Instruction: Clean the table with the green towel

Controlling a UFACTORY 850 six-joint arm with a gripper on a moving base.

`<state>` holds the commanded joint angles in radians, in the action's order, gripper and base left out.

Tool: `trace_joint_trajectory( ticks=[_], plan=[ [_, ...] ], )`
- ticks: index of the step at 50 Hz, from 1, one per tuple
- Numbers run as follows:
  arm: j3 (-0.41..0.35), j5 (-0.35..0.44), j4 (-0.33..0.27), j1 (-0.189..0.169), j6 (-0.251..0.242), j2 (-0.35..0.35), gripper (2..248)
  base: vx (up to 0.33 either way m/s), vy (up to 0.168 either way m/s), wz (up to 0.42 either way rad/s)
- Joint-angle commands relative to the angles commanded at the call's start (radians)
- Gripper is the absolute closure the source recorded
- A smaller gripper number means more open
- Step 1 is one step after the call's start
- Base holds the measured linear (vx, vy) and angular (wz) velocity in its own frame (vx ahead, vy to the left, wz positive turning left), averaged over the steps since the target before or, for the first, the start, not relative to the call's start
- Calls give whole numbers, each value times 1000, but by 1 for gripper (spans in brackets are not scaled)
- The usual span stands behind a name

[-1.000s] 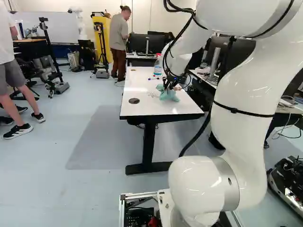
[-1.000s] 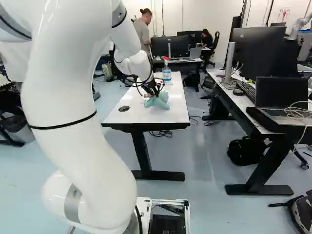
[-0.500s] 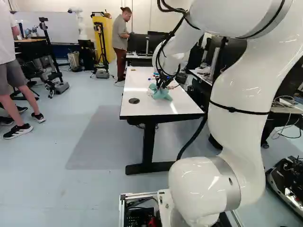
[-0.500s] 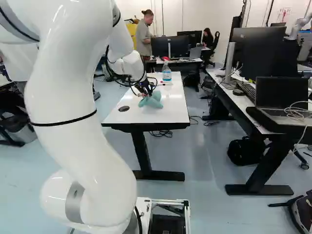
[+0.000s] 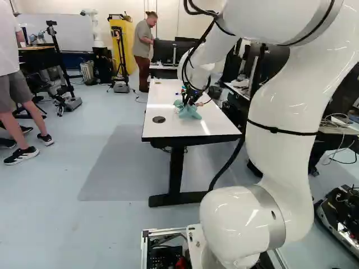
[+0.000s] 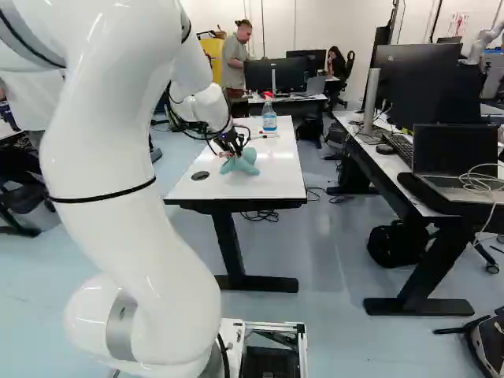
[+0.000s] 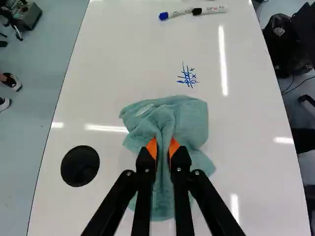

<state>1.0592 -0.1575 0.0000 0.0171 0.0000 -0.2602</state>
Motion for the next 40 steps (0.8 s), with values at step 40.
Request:
trace_joint_trajectory(
  ticks=[40],
  plan=[
    [19,0,0,0,0,-95,202,0,0,0]
  ],
)
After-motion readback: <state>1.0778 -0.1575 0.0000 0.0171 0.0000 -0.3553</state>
